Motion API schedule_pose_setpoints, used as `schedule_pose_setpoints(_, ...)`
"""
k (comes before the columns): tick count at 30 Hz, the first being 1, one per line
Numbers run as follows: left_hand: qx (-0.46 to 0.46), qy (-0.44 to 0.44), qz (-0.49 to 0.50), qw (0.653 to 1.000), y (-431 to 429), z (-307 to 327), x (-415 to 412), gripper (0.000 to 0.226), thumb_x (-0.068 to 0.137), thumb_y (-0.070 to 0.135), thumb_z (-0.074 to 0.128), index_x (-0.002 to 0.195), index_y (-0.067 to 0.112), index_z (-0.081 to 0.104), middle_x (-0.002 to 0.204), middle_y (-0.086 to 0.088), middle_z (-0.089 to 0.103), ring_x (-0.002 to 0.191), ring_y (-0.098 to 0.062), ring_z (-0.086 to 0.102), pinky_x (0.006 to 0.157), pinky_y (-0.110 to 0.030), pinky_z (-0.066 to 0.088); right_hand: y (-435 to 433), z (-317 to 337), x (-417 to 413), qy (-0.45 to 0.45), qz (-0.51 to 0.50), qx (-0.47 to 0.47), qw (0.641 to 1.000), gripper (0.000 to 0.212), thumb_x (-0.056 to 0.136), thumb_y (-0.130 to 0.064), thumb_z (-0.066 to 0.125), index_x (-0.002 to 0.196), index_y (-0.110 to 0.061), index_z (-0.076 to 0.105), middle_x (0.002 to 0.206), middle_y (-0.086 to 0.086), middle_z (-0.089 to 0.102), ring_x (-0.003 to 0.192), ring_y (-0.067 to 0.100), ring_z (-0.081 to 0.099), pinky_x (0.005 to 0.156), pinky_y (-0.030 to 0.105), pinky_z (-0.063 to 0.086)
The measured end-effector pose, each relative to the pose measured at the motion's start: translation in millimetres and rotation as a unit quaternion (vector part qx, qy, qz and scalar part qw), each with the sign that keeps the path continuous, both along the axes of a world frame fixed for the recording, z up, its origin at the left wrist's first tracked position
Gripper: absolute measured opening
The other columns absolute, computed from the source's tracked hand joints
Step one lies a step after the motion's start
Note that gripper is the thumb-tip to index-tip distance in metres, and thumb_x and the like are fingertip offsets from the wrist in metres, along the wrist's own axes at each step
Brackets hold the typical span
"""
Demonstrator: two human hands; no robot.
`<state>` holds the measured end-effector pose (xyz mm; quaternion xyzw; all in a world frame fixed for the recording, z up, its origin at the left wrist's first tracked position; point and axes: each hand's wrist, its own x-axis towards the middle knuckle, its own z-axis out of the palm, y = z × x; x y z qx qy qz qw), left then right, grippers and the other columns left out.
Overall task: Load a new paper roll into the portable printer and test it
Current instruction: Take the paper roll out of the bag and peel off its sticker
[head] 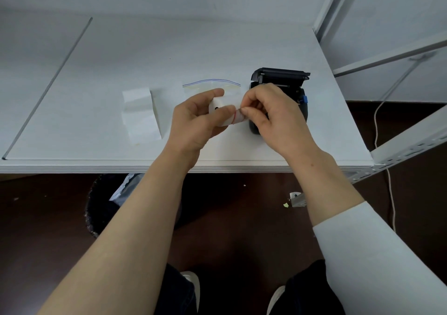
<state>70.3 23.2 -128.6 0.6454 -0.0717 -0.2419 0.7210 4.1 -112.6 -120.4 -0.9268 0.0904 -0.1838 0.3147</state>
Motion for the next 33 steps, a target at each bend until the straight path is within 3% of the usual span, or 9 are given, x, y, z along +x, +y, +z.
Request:
schedule_pose_setpoints(7, -0.001, 0.031, 0.035, 0.999, -1.6, -0.5, 1.8, 0.033, 0.079, 0.010, 0.070, 0.112, 0.010, 0.065, 0.108, -0.015, 0.065, 0.101, -0.030, 0.067, 0.079, -0.035, 0.060, 3.4, 2.6, -0.7, -0.004, 0.013, -0.018, 1.000, 0.007, 0.089, -0.012, 0.054, 0.094, -0.008, 0.059, 0.092, -0.002, 0.049, 0.082, 0.016, 0.050, 0.074, 0.036, 0.046)
schedule_pose_setpoints(10, 0.009, 0.033, 0.051, 0.998, -2.1, -0.4, 2.1, 0.031, 0.080, 0.012, 0.069, 0.111, 0.010, 0.066, 0.117, -0.020, 0.064, 0.102, -0.031, 0.067, 0.078, -0.036, 0.060, 3.6, 2.7, -0.8, -0.008, 0.018, -0.016, 1.000, 0.008, 0.090, -0.012, 0.054, 0.094, -0.008, 0.058, 0.091, -0.003, 0.049, 0.082, 0.015, 0.050, 0.073, 0.033, 0.045)
schedule_pose_setpoints(16, 0.017, 0.029, 0.067, 0.997, -3.3, -2.0, 4.0, 0.029, 0.082, 0.015, 0.067, 0.109, 0.005, 0.066, 0.104, -0.013, 0.064, 0.089, -0.025, 0.066, 0.074, -0.035, 0.061, 3.1, 2.2, -0.7, -0.022, 0.027, -0.001, 0.999, 0.007, 0.089, -0.010, 0.054, 0.093, -0.007, 0.058, 0.093, -0.006, 0.048, 0.079, 0.003, 0.043, 0.069, 0.025, 0.040)
schedule_pose_setpoints(21, 0.016, 0.031, 0.074, 0.997, -3.4, -4.6, 3.3, 0.020, 0.084, 0.016, 0.066, 0.104, 0.012, 0.066, 0.112, -0.017, 0.062, 0.100, -0.031, 0.066, 0.068, -0.031, 0.061, 4.0, 3.5, -1.6, -0.030, 0.036, 0.013, 0.999, 0.007, 0.089, -0.009, 0.053, 0.094, -0.006, 0.058, 0.088, 0.008, 0.064, 0.083, 0.025, 0.058, 0.075, 0.040, 0.048)
schedule_pose_setpoints(26, 0.006, 0.039, 0.049, 0.998, -2.8, -2.6, 2.3, 0.018, 0.082, 0.015, 0.066, 0.099, 0.022, 0.070, 0.124, -0.020, 0.057, 0.111, -0.033, 0.062, 0.071, -0.030, 0.060, 2.3, 1.2, -1.3, -0.035, 0.025, 0.055, 0.998, 0.007, 0.088, -0.008, 0.055, 0.094, -0.006, 0.059, 0.089, 0.008, 0.068, 0.085, 0.024, 0.062, 0.078, 0.038, 0.048)
schedule_pose_setpoints(30, -0.003, 0.057, 0.046, 0.997, -4.1, -4.5, 2.8, 0.033, 0.079, 0.008, 0.068, 0.111, 0.014, 0.063, 0.119, -0.018, 0.058, 0.105, -0.030, 0.065, 0.076, -0.033, 0.061, 3.2, 1.3, -1.1, -0.053, 0.009, 0.104, 0.993, 0.005, 0.086, -0.009, 0.058, 0.090, -0.009, 0.061, 0.086, 0.002, 0.069, 0.084, 0.020, 0.064, 0.081, 0.035, 0.051)
schedule_pose_setpoints(33, -0.038, 0.088, 0.083, 0.992, -4.1, -2.9, 5.1, 0.028, 0.082, 0.007, 0.064, 0.109, 0.012, 0.061, 0.112, -0.014, 0.059, 0.094, -0.029, 0.065, 0.075, -0.035, 0.061, 4.5, 2.6, -1.1, -0.070, -0.011, 0.131, 0.989, 0.005, 0.081, -0.012, 0.064, 0.083, -0.017, 0.063, 0.079, -0.006, 0.066, 0.077, 0.019, 0.061, 0.072, 0.032, 0.051)
